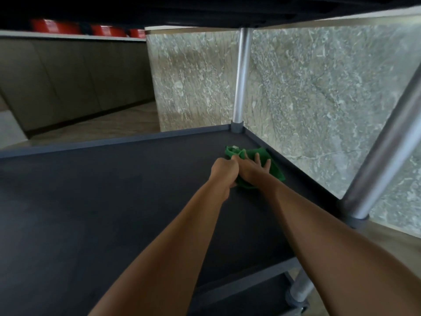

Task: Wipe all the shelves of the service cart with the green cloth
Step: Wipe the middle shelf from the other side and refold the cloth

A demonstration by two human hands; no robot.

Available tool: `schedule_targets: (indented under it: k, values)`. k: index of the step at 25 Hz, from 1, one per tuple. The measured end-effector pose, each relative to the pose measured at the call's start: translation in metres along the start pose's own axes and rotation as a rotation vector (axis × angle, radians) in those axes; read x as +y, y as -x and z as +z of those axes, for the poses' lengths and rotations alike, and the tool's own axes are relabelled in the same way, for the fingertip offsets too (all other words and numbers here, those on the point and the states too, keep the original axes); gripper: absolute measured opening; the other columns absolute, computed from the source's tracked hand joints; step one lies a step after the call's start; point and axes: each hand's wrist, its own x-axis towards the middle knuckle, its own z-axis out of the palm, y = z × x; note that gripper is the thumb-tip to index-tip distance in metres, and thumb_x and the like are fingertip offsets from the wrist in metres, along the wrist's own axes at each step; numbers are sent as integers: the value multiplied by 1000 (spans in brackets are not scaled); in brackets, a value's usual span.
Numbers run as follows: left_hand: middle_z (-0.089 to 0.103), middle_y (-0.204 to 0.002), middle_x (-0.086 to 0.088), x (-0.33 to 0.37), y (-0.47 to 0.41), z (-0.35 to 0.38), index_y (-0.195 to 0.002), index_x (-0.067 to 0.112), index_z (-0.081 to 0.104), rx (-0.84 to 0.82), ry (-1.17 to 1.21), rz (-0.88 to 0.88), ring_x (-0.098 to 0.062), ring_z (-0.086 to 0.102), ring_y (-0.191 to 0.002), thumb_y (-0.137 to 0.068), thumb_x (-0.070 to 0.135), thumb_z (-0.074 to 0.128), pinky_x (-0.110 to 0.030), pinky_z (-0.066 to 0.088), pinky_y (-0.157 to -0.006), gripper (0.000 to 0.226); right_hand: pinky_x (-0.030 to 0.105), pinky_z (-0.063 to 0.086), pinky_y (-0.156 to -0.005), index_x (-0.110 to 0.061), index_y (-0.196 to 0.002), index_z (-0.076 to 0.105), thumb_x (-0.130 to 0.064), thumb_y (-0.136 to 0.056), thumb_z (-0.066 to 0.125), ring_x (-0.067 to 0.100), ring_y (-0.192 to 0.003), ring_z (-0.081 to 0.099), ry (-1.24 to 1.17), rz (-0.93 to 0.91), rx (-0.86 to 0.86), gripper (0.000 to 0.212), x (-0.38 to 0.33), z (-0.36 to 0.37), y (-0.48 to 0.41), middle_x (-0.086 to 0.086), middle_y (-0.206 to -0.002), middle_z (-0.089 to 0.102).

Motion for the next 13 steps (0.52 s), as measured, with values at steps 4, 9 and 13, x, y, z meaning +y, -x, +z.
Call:
schedule_targets:
  k: [4,9,13]
  values:
    - [62,-114,-17,-7,8,-21,-120,2,56,27,42,-17,-26,61,-101,-98,13,40,-40,56,-87,29,62,-17,-106,-31,-144,29,-45,-91,19,30,-145,-8,79,-11,-12,56,-19,11,9,-7,-159,12]
    - [62,-114,-15,-14,20,-46,-122,4,56,11,76,11,-25,61,-101,-99,16,40,-39,56,-87,30,61,-18,-105,-34,-146,24,-48,-93,21,28,-145,-9,117,-10,-11,56,-39,22,19,-8,-159,11]
    - [60,-117,-16,-17,30,-71,-126,4,53,38,90,0,-26,60,-105,-100,16,39,-40,54,-90,32,60,-19,-105,-31,-148,21,-52,-92,21,28,-145,-11,95,-3,-27,60,-63,36,29,-6,-159,13]
